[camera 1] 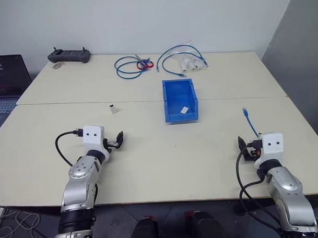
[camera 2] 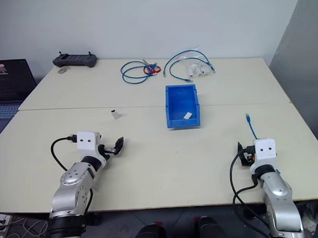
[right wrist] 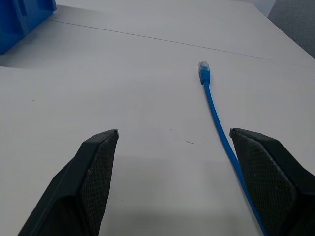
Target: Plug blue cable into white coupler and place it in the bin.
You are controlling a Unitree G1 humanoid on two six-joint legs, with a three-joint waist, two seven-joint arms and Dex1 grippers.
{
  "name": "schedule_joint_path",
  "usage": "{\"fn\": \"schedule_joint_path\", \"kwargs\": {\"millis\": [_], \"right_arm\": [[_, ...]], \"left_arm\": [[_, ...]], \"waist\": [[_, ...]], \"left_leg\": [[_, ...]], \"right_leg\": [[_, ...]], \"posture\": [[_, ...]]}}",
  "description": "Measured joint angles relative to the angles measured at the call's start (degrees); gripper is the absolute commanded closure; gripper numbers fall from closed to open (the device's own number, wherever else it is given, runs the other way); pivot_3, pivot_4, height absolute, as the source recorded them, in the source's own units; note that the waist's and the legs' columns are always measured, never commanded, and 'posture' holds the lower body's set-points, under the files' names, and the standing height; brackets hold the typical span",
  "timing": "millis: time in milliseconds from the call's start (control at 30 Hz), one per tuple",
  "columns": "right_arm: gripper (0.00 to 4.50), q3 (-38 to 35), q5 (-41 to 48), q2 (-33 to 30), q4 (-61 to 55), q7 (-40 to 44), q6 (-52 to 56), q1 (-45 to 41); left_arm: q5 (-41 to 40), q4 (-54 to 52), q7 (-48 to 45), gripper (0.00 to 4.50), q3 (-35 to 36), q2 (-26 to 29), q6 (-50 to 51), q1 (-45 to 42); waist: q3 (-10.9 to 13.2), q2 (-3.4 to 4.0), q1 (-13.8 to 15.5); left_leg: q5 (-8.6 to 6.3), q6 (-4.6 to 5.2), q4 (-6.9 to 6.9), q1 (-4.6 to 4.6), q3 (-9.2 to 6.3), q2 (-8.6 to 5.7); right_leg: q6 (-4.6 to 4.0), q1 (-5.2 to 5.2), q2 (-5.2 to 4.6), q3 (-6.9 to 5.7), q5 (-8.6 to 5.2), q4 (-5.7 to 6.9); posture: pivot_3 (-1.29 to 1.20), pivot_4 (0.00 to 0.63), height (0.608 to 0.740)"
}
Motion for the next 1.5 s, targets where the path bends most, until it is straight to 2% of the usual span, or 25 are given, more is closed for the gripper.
{"fn": "schedule_joint_path", "kwargs": {"millis": [933,1067,1200,1300,1400,1500], "right_arm": [[0.64,-0.46,0.04,-0.14,0.0,-0.41,0.02,-0.15],[0.64,-0.64,0.56,-1.98,0.8,0.95,1.38,-2.51],[0.64,-1.95,3.71,-5.63,6.07,5.43,3.41,-8.77],[0.64,-2.56,5.39,-10.15,16.21,9.67,5.72,-16.56],[0.64,-2.49,5.84,-14.16,25.7,13.28,7.73,-22.53],[0.64,-2.14,5.96,-15.76,34.76,16.01,8.96,-27.3]], "left_arm": [[-1.21,-0.01,-0.86,0.0,1.17,0.01,-0.12,-0.18],[-3.49,-0.92,-10.9,0.0,-3.35,3.71,1.25,-6.08],[-7.18,-0.83,-26.99,0.0,-11.03,6.23,4.22,-19.86],[-9.24,2.82,-41.72,0.0,-18.21,5.84,4.88,-30.8],[-8.97,8.72,-50.81,0.0,-23.2,3.83,3.35,-36.05],[-7.1,16.23,-55.29,0.0,-25.55,1.7,-0.03,-38.39]], "waist": [[0.0,0.0,0.01],[0.02,-0.03,0.15],[0.02,-0.06,0.27],[0.0,-0.03,-0.01],[0.01,0.0,-0.39],[0.01,-0.01,-0.56]], "left_leg": [[0.0,0.0,0.0,-0.01,0.0,0.0],[0.01,0.0,0.06,-0.03,-0.03,-0.08],[0.0,0.02,0.09,0.0,0.07,-0.25],[-0.01,0.05,0.07,0.08,0.18,-0.3],[-0.03,0.09,0.03,0.1,0.24,-0.23],[-0.03,0.09,0.02,-0.02,0.19,-0.06]], "right_leg": [[0.0,0.0,0.0,-0.01,0.0,0.0],[0.0,0.02,0.06,-0.06,0.0,0.0],[0.03,0.13,0.15,-0.1,0.01,-0.04],[0.06,0.18,0.12,-0.06,0.03,-0.1],[0.01,0.14,0.18,0.01,0.01,-0.11],[-0.13,-0.03,0.41,0.1,-0.02,-0.03]], "posture": [[0.0,0.15,0.74],[0.0,0.15,0.74],[0.0,0.15,0.74],[0.0,0.15,0.74],[0.0,0.15,0.74],[0.0,0.15,0.74]]}}
